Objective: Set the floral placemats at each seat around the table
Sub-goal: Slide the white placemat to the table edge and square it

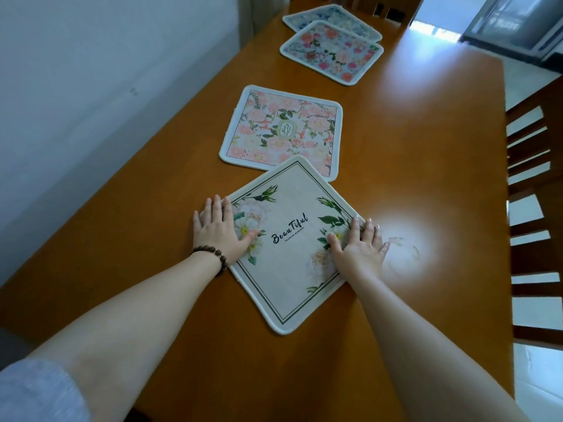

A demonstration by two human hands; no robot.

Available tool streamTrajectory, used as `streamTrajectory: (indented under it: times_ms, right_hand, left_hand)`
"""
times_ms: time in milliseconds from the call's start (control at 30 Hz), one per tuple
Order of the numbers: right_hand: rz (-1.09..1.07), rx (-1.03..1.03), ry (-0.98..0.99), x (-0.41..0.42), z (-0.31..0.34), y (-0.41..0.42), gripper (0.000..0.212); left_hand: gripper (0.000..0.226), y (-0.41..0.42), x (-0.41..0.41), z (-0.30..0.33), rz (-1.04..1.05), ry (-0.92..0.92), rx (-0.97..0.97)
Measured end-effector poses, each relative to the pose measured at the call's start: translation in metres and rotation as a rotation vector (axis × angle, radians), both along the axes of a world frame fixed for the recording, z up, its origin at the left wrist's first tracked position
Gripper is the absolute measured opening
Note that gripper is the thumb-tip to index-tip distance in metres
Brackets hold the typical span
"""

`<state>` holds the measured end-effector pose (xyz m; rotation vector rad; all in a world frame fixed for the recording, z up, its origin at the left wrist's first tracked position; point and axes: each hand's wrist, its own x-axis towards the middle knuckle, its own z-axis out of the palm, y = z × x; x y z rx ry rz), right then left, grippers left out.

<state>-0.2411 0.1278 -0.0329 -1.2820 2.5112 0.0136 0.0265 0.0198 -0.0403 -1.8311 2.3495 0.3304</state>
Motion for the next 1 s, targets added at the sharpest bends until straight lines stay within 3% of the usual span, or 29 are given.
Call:
streamTrajectory:
  times_ms: [367,567,800,933,1000]
  right_hand:
    - [-0.025,0.009,-0.001,0.115,-0.002,0.023,0.082]
    - [-0.144,-0.016,-0.023,0.199,-0.005,0.05,0.08]
    - [-0.292,0.043,-0.014,0.247,-0.007,0.084,0.079]
    - [-0.251,0.056,-0.017,0.246,-0.002,0.094,0.083]
    - [-0.189,0.036,-0.018,0.234,0.002,0.093,0.083]
  left_hand:
    - [0.104,0.011,0.11,-0.001,-0.005,-0.042,0.019]
    - [0.104,0.015,0.166,0.002,0.003,-0.017,0.029]
    - [0.096,0.006,0.164,0.0,-0.066,0.034,-0.003]
    - [0.098,-0.013,0.154,0.005,-0.153,-0.01,0.007]
    - [0.099,-0.007,0.149,0.01,-0.09,0.003,-0.029]
